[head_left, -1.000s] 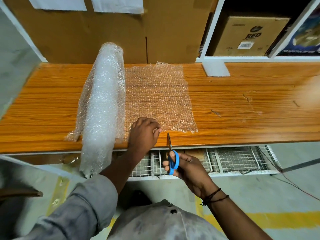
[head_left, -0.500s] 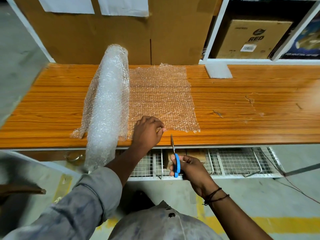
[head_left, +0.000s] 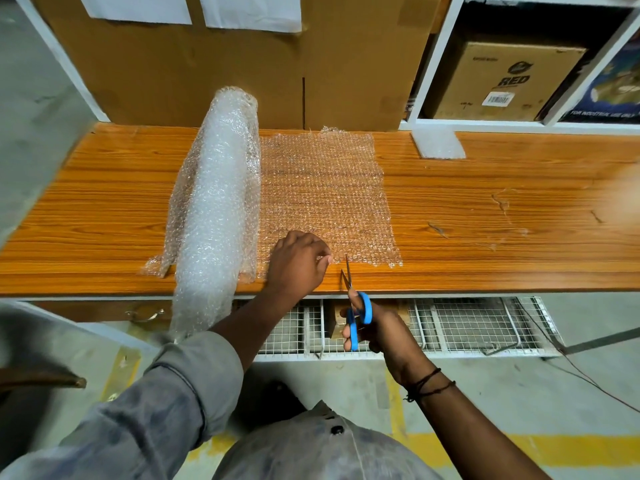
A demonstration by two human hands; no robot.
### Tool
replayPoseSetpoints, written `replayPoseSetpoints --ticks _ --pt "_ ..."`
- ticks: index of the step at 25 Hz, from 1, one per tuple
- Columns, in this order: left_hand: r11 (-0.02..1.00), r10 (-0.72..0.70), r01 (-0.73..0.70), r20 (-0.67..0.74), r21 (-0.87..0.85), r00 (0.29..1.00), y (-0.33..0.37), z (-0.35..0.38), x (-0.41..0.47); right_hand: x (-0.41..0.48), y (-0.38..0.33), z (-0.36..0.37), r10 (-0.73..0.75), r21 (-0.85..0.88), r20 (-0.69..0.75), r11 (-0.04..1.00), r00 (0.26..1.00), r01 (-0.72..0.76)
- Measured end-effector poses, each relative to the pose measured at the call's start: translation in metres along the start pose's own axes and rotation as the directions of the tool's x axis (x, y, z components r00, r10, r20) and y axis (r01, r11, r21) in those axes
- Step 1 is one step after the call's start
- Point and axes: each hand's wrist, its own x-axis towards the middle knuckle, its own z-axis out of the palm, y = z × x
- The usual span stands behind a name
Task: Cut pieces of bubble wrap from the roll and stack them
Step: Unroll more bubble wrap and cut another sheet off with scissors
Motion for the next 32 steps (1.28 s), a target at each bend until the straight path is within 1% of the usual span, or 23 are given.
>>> replayPoseSetpoints --ticks 2,5,11,16,22,27,32 --pt "1.000 0.012 -0.012 0.006 0.003 1.000 0.001 0.000 0.000 0.005 -0.002 0.000 0.014 -0.044 -0.015 0.999 1.000 -0.015" --pt "0.999 0.037 -0.037 0.015 0.011 0.999 0.001 0.000 0.001 0.010 -0.006 0.001 0.005 -0.055 -0.036 0.998 0.999 -0.007" --pt "1.000 0.019 -0.019 -0.018 -0.005 1.000 0.002 0.005 0.003 0.015 -0.014 0.007 -0.063 -0.061 -0.080 0.996 0.995 0.059" --pt "0.999 0.047 -0.048 -0.056 0.000 0.997 -0.003 0.008 -0.001 0.026 -0.012 0.005 -0.025 -0.057 -0.095 0.998 0.995 0.020" --pt "0.996 0.091 -0.091 -0.072 -0.002 0.993 -0.001 0.007 0.000 0.032 -0.016 0.006 -0.043 -0.106 -0.111 0.994 0.993 0.031" --pt "0.995 0.101 -0.101 -0.058 0.000 0.993 -0.003 0.009 0.000 0.035 -0.017 0.008 -0.062 -0.080 -0.108 0.995 0.992 0.054" --pt "0.993 0.114 -0.115 -0.079 0.004 0.990 -0.005 0.010 -0.001 0.038 -0.015 0.007 -0.052 -0.042 -0.119 0.998 0.991 0.047"
